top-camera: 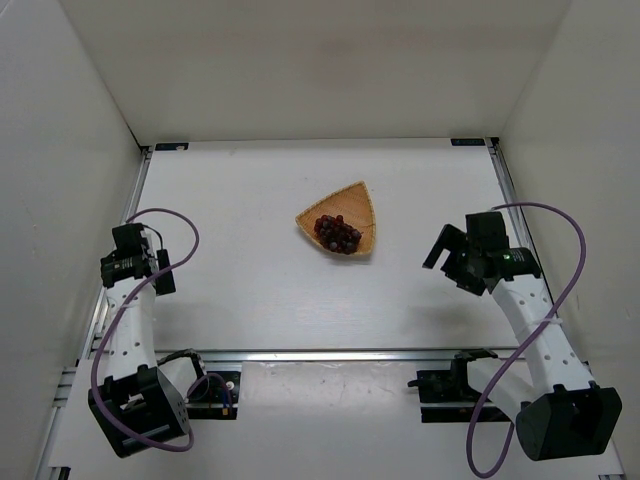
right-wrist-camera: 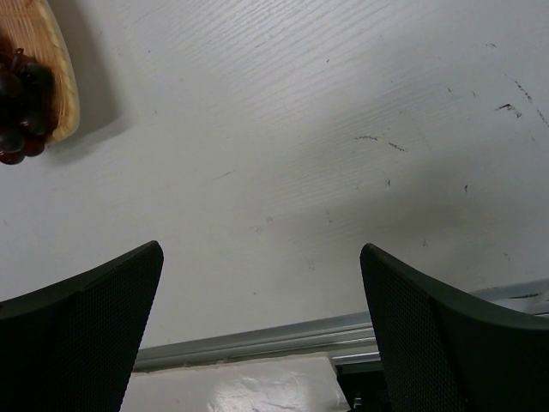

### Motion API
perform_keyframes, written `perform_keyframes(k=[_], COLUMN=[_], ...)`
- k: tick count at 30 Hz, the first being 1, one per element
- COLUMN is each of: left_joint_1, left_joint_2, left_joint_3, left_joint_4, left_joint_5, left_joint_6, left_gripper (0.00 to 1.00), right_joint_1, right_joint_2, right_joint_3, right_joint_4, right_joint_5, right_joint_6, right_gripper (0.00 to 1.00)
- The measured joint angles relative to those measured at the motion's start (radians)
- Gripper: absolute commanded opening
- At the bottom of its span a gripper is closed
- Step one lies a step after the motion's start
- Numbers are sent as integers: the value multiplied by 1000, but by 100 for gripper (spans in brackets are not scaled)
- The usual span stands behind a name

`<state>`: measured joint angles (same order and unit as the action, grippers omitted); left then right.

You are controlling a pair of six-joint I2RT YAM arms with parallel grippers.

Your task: Place and organize the fake fruits in the fruit bowl

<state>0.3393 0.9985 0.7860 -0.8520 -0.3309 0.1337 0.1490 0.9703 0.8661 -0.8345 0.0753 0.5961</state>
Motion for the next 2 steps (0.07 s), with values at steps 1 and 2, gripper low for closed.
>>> perform_keyframes(k=[1, 2], left_joint_1=[0, 0], left_joint_2=[0, 0], left_joint_3=[0, 0], left_joint_4=[0, 0], left_joint_5=[2, 2], left_joint_6=[0, 1], left_gripper=[100, 100], right_joint_1=[0, 0], right_joint_2=[0, 0], right_joint_3=[-1, -3], right_joint_4=[0, 0], right_joint_5=[0, 0], right_joint_6=[0, 0], right_gripper=[100, 100])
